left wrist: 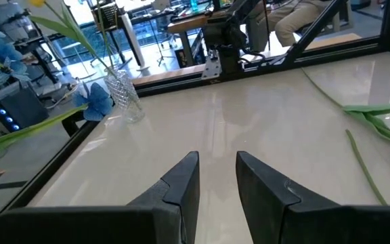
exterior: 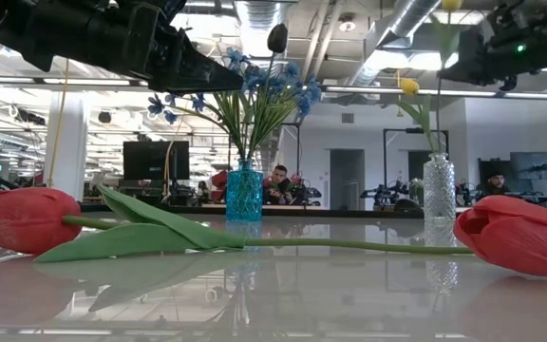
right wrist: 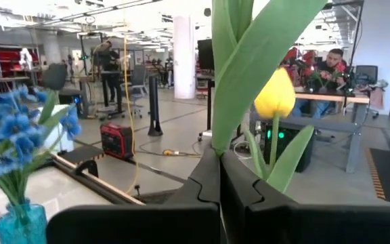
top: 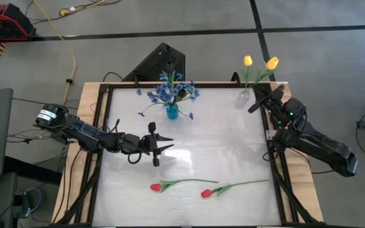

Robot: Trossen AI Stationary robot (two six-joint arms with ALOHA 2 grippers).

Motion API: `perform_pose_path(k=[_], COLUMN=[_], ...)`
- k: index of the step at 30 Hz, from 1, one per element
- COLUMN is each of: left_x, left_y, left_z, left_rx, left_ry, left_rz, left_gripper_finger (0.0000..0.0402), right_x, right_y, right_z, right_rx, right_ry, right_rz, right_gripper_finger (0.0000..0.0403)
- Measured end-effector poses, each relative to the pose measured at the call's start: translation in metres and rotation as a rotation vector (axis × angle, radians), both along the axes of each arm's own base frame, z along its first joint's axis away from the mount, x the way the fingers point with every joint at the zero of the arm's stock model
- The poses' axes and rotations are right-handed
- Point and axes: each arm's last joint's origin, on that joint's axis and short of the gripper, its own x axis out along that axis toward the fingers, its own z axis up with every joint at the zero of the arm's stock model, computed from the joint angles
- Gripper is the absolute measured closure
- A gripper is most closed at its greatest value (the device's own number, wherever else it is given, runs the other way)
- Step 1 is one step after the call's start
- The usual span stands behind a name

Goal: Sort flowers into vase by color
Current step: Put the yellow flower into the transparent vase

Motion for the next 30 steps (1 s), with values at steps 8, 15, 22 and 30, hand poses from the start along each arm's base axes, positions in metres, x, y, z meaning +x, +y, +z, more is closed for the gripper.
perform_pose_path(k=[8,15,22,30], left_x=[0.000,0.000,0.000,0.000], left_y=[0.000,0.000,0.000,0.000], left_z=[0.000,-0.002,-0.002,-0.002], left_rx=[-0.001,0.005,0.004,0.000], left_ry=[0.001,0.023,0.023,0.021], left_rz=[0.000,0.000,0.001,0.002], left_gripper_finger=[0.0315,0.0315,0.0315,0.0315], right_x=[0.001,0.001,-0.003,-0.007], right_y=[-0.006,-0.007,-0.010,-0.010], right_z=[-0.025,-0.028,-0.030,-0.025], right_rx=[0.016,0.041,0.079,0.222], right_ry=[-0.017,-0.029,-0.038,0.021], right_rz=[-0.033,-0.045,-0.128,-0.154], right_gripper_finger=[0.0382,0.0355,0.0319,0.0266])
